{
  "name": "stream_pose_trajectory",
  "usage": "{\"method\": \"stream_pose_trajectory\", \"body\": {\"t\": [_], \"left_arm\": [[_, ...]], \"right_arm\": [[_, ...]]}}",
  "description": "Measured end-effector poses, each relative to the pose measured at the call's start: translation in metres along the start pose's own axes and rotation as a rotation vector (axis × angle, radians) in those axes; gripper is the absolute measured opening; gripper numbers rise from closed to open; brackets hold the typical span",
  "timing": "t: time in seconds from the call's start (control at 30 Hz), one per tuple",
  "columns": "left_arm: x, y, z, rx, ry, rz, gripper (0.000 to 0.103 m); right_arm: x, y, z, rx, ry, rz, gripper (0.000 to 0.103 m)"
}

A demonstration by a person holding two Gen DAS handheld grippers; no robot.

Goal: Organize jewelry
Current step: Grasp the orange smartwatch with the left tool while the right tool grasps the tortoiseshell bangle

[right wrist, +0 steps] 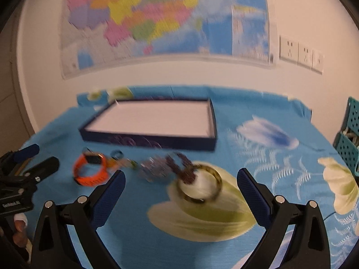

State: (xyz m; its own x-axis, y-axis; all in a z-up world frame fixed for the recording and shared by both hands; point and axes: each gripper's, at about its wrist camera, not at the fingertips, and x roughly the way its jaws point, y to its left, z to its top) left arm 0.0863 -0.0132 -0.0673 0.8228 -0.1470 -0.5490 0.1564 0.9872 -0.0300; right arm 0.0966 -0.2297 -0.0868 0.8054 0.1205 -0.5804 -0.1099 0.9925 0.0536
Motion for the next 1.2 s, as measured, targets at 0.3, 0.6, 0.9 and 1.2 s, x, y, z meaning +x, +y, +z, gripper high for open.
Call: {"method": "stream_pose_trajectory", "body": {"t": [0.3,0.6,0.9,1.2], "left_arm": [[0.041,0.006,0.01,-0.007,0.157,-0.066,0.088],[0.071,0.02,0.012,-0.055,0.292,-0.142,0.05],[0.079,0.013,0.015,0.006,0.31,-0.134,0.019],[0.073,0.028,0.019,-0.06,0.308,-0.157,0.009]], "right_arm": [[0.032,-0.04,0.003,0.096,0.159,0.055,0.057],[0.056,-0.061,0.008,0.113,0.256,0.098,0.024],[0.063,-0.05,0.017,-0.005,0.273,0.046,0.005],[0.042,-0.057,0.034,0.039,0.195,0.112,0.005]]}}
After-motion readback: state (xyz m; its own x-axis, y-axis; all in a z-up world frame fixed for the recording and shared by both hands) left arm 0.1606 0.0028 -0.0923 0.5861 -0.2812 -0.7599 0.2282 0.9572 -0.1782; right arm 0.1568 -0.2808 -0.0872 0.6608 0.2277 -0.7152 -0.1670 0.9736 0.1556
